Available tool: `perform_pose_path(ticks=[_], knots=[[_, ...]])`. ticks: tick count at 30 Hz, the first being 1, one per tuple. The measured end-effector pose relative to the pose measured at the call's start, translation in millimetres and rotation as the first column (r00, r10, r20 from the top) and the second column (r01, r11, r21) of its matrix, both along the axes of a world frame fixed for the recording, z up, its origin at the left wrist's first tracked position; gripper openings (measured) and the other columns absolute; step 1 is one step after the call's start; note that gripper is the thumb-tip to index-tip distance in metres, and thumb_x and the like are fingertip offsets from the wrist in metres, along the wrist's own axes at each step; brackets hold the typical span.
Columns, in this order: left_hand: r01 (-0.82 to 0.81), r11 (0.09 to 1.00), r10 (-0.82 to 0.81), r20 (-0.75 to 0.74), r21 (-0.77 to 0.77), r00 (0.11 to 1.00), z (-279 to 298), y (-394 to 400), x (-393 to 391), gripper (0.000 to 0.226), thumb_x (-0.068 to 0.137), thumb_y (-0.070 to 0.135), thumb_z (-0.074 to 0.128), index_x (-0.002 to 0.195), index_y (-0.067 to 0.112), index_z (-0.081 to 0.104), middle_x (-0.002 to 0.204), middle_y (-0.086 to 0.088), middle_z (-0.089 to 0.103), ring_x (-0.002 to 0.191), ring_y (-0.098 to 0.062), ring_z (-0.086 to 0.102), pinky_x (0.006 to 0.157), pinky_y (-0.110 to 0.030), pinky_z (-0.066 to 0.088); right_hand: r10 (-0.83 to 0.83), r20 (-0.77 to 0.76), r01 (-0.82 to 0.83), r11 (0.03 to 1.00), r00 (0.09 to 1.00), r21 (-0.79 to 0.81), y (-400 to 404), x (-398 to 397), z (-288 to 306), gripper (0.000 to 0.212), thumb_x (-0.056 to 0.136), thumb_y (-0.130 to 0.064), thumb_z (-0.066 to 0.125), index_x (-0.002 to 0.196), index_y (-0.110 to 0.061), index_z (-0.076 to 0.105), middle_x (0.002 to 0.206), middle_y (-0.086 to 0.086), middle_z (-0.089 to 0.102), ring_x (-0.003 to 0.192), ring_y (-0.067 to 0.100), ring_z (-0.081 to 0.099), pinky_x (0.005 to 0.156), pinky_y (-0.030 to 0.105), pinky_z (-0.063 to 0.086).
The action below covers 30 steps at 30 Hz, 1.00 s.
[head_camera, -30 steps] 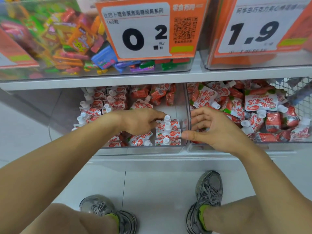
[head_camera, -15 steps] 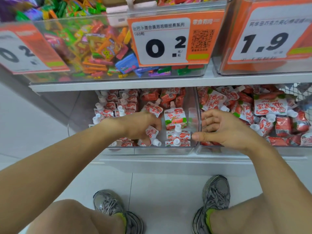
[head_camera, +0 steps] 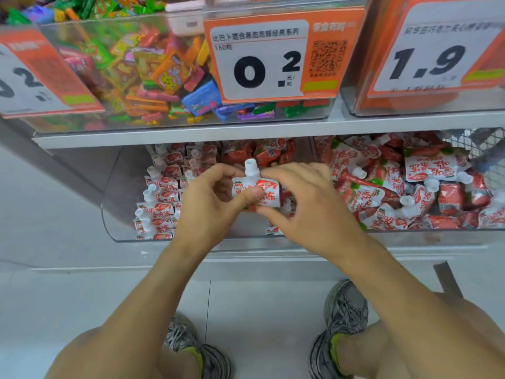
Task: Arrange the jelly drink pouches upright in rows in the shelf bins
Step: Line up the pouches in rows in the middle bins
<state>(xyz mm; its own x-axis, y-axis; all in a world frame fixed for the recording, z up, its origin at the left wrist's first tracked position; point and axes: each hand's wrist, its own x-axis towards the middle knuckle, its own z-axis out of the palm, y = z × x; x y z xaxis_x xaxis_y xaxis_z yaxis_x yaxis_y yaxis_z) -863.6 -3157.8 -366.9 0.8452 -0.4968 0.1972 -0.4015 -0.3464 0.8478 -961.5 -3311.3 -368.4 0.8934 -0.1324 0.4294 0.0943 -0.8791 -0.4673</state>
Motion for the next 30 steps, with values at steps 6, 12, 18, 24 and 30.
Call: perform_pose_path(ticks=[6,12,18,24,30], knots=[[0.182,0.979,-0.174,-0.088,0.092,0.981,0,3,28,0.042,0.068,0.019,0.085,0.105,0.025,0.066,0.085,-0.005,0.066,0.071,-0.01,0.062,0.073,-0.023,0.054,-0.012,-0.063,0.013,1.0,0.998,0.012,-8,21,4,0.031,0.076,-0.014,0.08,0.104,-0.013,0.065,0.099,0.0,0.068,0.09,0.02,0.064,0.079,0.033,0.05],[0.298,0.937,-0.298,-0.028,0.184,0.954,-10,-16,44,0.032,0.076,0.021,0.079,0.108,0.017,0.072,0.092,-0.001,0.071,0.081,-0.017,0.066,0.081,-0.031,0.054,-0.113,-0.286,0.061,0.981,0.952,-0.186,-25,35,17,0.033,0.079,-0.021,0.077,0.108,-0.017,0.062,0.094,0.006,0.069,0.087,0.029,0.064,0.075,0.035,0.051],[0.295,0.893,-0.321,0.02,0.339,0.947,-13,-19,57,0.029,0.087,0.02,0.068,0.115,0.012,0.062,0.096,-0.007,0.07,0.089,-0.024,0.064,0.074,-0.028,0.046,-0.137,-0.548,-0.107,0.915,0.825,-0.389,-20,48,35,0.042,0.085,-0.035,0.069,0.122,-0.02,0.054,0.105,0.007,0.068,0.095,0.029,0.062,0.077,0.039,0.052],[0.119,0.871,-0.157,0.041,0.477,0.987,-6,-10,62,0.029,0.093,0.029,0.058,0.103,0.002,0.061,0.093,-0.016,0.064,0.09,-0.031,0.061,0.066,-0.027,0.036,-0.201,-0.683,-0.161,0.889,0.702,-0.428,-26,75,33,0.05,0.085,-0.021,0.071,0.13,-0.013,0.05,0.116,0.011,0.059,0.105,0.028,0.059,0.085,0.035,0.051],[-0.005,0.883,-0.001,0.013,0.469,1.0,-12,2,58,0.033,0.085,0.032,0.065,0.068,0.004,0.059,0.061,-0.008,0.057,0.056,-0.02,0.053,0.052,-0.025,0.037,-0.122,-0.852,-0.315,0.895,0.509,-0.317,-29,100,8,0.071,0.075,-0.02,0.083,0.137,-0.016,0.049,0.12,0.004,0.058,0.093,0.016,0.05,0.075,0.026,0.038]])
